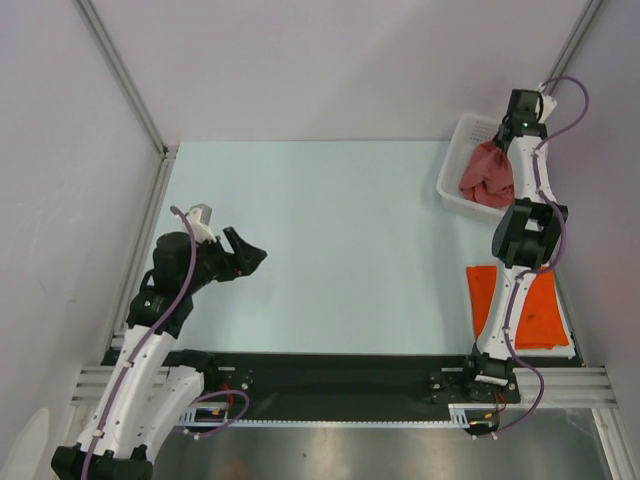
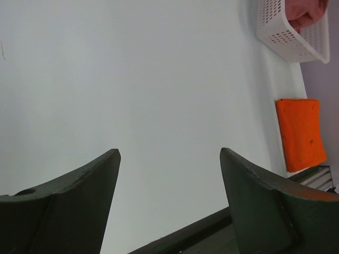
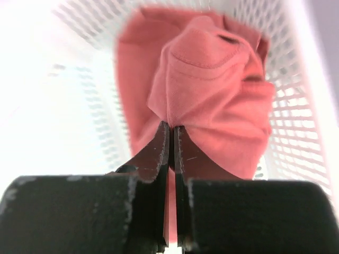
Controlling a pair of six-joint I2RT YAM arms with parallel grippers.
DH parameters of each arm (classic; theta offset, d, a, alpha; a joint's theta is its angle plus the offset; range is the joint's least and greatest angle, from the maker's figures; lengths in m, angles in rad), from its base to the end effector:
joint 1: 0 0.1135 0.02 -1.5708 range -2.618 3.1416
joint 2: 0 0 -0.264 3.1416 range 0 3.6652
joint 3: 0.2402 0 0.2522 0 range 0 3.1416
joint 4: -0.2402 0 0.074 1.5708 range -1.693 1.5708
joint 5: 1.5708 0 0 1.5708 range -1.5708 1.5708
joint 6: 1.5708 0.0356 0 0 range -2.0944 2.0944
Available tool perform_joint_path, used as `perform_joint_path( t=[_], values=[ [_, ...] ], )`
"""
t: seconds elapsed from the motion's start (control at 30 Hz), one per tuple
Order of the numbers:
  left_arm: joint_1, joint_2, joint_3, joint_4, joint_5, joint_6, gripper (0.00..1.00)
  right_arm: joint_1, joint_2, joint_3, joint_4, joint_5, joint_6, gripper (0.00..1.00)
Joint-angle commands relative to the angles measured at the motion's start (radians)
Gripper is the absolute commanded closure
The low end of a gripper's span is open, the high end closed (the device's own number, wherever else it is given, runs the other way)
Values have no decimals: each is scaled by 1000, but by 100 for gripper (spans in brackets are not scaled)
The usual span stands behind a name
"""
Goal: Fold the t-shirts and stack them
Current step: Grab the tshirt from the pile, then move the tshirt to the center of the board
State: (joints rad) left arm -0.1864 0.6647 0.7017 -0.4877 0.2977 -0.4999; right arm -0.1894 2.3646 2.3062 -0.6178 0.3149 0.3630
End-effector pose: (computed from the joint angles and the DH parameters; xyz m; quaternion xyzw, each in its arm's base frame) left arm 0.1475 -0.0384 0.2983 -0.0530 0.8399 -0.2951 0.4525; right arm 0.5287 -0.1126 0.2767 0.3081 0.8382 -0.1038 0.4378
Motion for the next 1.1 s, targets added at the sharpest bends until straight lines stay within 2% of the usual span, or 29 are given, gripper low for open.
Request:
perform_joint_path(
  t=[0.0, 0.17, 0.43, 0.53, 0.6, 0.63, 0.67, 0.7, 0.73, 0.77, 0.8, 0.83, 0.87, 0.9, 0.97, 1.0, 1.07],
  values=[
    [8, 4, 30, 31, 0, -77, 19, 37, -221, 114, -37, 30, -48, 100],
    [8, 13, 25, 31, 1, -172, 19, 160, -439, 108, -5, 33, -90, 100],
    [8, 87, 62, 17, 49, -259, 21, 525, -698, 67, 82, 41, -151, 100],
    [11, 114, 125, -43, 14, -233, 20, 606, -821, -78, 61, -32, -92, 100],
    [19, 121, 181, -101, -20, -212, 19, 636, -901, -325, 53, -52, -7, 100],
    [21, 118, 196, -118, -37, -198, 19, 646, -954, -423, 81, -124, 17, 100],
    [21, 112, 209, -132, -57, -195, 18, 648, -1040, -637, 108, -220, 66, 92],
    [21, 102, 209, -134, -63, -193, 17, 648, -1085, -733, 109, -221, 79, 82],
    [21, 95, 206, -134, -66, -200, 17, 647, -1119, -819, 122, -379, 82, 69],
    [21, 79, 191, -126, -65, -207, 16, 643, -1175, -908, 121, -463, 76, 52],
    [21, 75, 177, -115, -55, -213, 16, 640, -1197, -1026, 87, -588, 67, 46],
    [21, 73, 161, -100, -42, -227, 17, 642, -1212, -1082, 55, -618, 64, 39],
    [16, 85, 119, -48, 13, -235, 31, 640, -1247, -1153, -17, -626, 44, 37],
    [12, 101, 104, -13, 41, -238, 36, 637, -1260, -1154, -51, -614, 44, 35],
    [-40, 166, 96, 32, 46, -235, 40, 608, -1285, -1237, -104, -580, 11, 29],
    [-133, 265, 132, 32, 28, -221, 40, 590, -1297, -1263, -120, -568, 1, 27],
    [-230, 370, 192, 34, -20, -160, 37, 539, -1292, -1306, -134, -582, -25, 25]
  ],
)
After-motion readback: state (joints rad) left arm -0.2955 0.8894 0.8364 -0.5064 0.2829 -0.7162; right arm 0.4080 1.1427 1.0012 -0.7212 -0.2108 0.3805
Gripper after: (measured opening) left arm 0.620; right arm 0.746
